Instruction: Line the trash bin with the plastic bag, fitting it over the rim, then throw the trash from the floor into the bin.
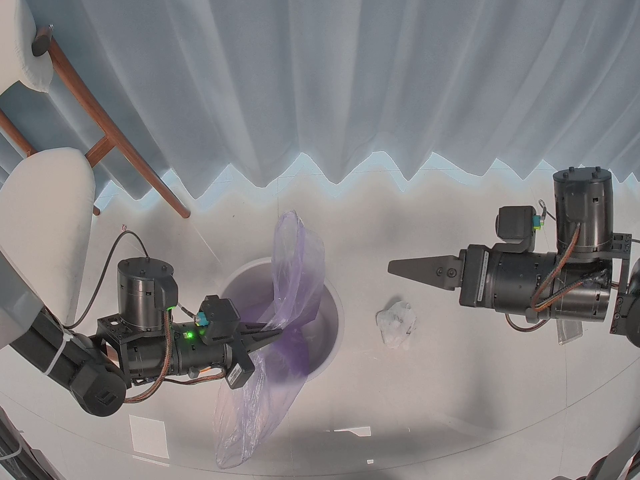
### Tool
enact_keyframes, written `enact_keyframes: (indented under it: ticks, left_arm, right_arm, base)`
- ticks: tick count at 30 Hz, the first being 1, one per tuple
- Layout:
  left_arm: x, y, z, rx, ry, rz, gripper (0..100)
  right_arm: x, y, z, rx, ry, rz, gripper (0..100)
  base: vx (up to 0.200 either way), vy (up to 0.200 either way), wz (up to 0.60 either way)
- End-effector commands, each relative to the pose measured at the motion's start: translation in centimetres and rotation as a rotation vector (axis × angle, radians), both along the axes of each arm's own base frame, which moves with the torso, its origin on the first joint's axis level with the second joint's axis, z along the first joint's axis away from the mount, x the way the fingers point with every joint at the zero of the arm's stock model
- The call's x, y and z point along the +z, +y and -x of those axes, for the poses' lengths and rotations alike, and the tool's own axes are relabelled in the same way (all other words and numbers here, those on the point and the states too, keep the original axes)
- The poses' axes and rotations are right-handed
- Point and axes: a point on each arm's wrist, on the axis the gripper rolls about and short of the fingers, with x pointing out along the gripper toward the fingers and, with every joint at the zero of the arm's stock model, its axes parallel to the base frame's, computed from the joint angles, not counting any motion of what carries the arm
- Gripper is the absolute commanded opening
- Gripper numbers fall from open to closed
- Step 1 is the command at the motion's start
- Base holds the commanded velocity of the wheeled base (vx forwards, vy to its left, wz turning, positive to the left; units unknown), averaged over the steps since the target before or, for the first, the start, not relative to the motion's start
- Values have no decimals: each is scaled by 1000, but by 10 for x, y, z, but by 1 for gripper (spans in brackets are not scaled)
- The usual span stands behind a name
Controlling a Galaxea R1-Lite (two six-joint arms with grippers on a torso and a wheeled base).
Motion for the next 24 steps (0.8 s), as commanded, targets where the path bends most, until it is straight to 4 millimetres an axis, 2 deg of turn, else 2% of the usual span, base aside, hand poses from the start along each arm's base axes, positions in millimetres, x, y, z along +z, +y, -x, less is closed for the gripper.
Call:
enact_keyframes:
  ticks: [1, 7, 11, 15, 24]
  left_arm:
    - [0, 0, 0, 1, -1, 0, 0]
    - [0, 0, 0, -1, 1, 0, 0]
    - [-1, -1, 0, -4, 2, 0, 0]
    - [-3, -4, 0, -12, 9, -4, 0]
    - [-7, -9, 0, -30, 20, -10, 0]
  right_arm:
    - [-4, 12, -10, 2, 7, 13, 100]
    - [-1, 23, -26, -38, -10, 37, 100]
    - [-10, 43, -40, -82, -26, 106, 100]
    - [-18, 53, -50, -97, -38, 155, 100]
    - [-25, 75, -52, -65, -39, 177, 100]
  base:
    - [0, 0, 0]
    - [0, 0, 0]
    - [0, 0, 0]
    - [0, 0, 0]
    - [0, 0, 0]
